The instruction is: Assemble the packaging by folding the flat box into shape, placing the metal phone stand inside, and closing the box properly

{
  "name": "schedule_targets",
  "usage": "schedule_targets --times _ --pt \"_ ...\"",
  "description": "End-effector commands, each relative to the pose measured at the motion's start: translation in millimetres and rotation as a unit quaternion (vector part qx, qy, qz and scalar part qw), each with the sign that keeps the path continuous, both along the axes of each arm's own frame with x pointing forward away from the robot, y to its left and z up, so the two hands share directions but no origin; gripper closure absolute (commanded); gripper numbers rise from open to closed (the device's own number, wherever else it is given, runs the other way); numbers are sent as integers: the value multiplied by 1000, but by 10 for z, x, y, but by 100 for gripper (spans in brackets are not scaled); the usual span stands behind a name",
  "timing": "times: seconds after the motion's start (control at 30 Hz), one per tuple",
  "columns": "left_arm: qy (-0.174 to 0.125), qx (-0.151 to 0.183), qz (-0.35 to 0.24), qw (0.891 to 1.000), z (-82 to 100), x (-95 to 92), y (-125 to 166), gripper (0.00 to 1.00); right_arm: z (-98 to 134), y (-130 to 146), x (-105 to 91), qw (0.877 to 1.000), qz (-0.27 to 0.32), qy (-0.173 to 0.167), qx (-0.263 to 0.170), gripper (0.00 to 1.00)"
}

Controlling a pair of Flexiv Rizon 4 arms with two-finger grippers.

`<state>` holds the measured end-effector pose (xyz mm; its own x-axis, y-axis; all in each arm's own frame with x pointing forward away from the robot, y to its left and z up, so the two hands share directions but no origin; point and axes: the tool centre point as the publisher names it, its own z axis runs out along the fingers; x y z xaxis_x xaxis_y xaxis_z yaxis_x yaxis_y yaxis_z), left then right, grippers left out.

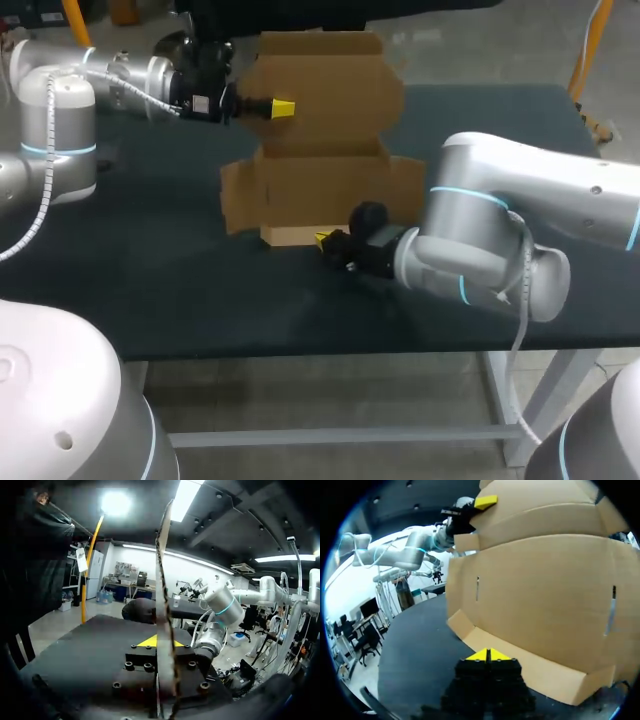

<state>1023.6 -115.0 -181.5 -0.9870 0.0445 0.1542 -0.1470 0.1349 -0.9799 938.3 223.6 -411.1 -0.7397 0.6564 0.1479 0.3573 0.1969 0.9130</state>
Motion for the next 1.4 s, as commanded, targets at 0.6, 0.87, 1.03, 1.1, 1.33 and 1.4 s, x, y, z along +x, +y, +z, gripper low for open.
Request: schedule_targets --times 0.6,0.87,1.03,1.1,1.33,1.4 --pt "0 0 -3 1000 -8 12 12 100 -174 31 90 999 -45 1 -9 100" --pt "0 0 -3 1000 -8 12 12 100 -187 23 105 999 -48 2 -7 100" --pt "0 0 -3 1000 -8 12 12 100 -192 19 115 999 -50 1 -5 100" --pt "0 0 -3 1000 -8 12 12 100 -195 18 117 999 -52 0 -3 100" --pt "-4 6 -11 1000 -28 -19 5 100 -194 8 118 998 -58 -1 1 100" --pt "-5 8 -13 1000 -41 -38 3 100 -194 8 118 998 -58 -1 1 100"
